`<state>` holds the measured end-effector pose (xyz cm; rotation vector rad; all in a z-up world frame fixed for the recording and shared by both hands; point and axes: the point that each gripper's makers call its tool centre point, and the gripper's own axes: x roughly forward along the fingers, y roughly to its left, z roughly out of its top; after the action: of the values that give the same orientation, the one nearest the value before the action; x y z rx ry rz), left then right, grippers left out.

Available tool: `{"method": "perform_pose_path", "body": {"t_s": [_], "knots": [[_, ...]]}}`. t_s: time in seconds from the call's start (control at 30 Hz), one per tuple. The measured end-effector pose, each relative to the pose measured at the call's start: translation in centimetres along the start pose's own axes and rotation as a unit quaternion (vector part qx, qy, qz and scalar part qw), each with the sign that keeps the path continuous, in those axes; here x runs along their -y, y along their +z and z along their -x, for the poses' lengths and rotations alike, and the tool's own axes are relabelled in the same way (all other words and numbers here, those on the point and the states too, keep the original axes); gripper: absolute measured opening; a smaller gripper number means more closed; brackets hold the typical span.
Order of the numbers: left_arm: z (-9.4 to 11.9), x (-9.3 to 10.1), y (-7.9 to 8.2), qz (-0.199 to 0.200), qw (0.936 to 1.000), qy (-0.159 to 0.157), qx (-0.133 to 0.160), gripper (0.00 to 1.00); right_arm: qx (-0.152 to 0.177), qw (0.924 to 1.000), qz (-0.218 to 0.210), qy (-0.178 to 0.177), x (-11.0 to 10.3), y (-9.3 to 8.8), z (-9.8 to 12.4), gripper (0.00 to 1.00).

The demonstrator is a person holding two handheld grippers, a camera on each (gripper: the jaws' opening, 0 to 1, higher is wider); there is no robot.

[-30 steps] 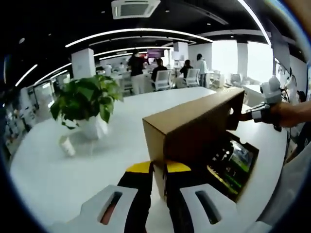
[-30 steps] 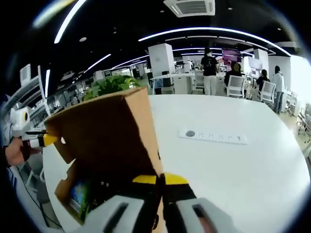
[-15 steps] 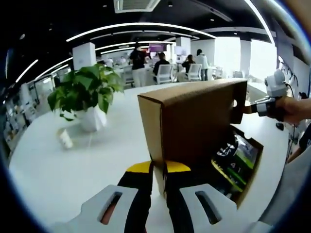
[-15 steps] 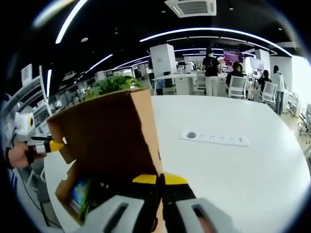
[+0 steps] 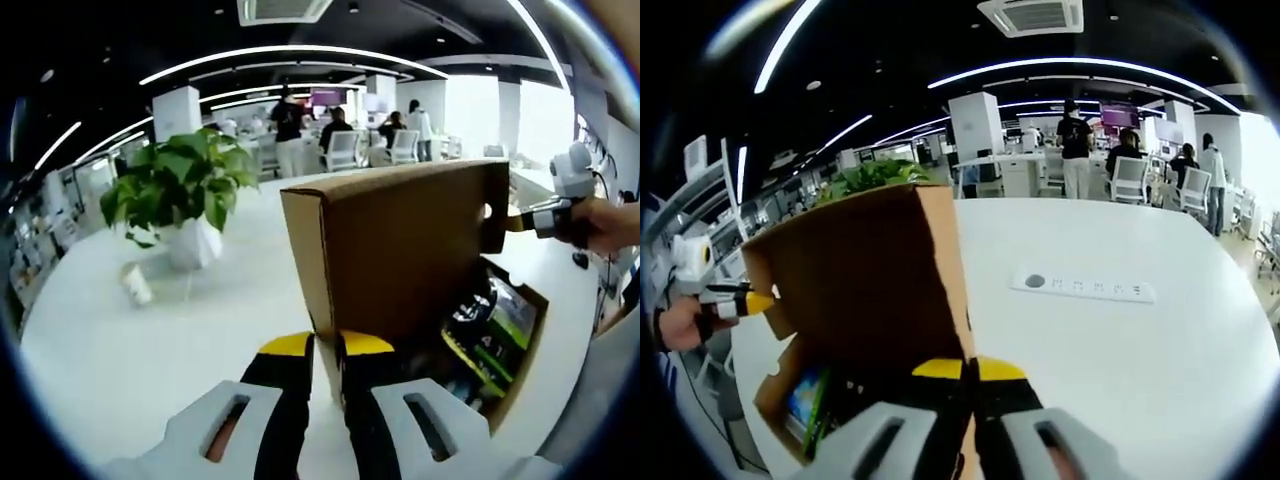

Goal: Operate the shoe box by opening the lid, removing the specified soft item, and placing it in the target area until the item is outside and the box remains undamaged.

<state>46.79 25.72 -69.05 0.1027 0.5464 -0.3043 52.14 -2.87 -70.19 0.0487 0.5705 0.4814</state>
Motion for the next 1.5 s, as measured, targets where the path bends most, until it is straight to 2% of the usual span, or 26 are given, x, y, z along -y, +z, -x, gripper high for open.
{"method": "perform_pose_path", "body": {"t_s": [0.43, 1.3, 1.5], "knots": [[-1.1, 0.3, -2.8, 0.0, 0.9991, 0.006, -0.042, 0.05, 0.001, 1.0, -0.002, 0.003, 0.2, 0.3, -0.3, 0.0], [-2.0, -0.7, -2.5, 0.036, 0.9986, 0.01, -0.038, 0.02, -0.002, 0.9999, -0.015, -0.002, 0.6, 1.0, -1.9, 0.0], [-2.3, -0.9, -2.4, 0.039, 0.9983, 0.009, -0.042, 0.01, -0.015, 0.9998, -0.013, -0.01, 0.8, 0.2, -1.7, 0.0]]}}
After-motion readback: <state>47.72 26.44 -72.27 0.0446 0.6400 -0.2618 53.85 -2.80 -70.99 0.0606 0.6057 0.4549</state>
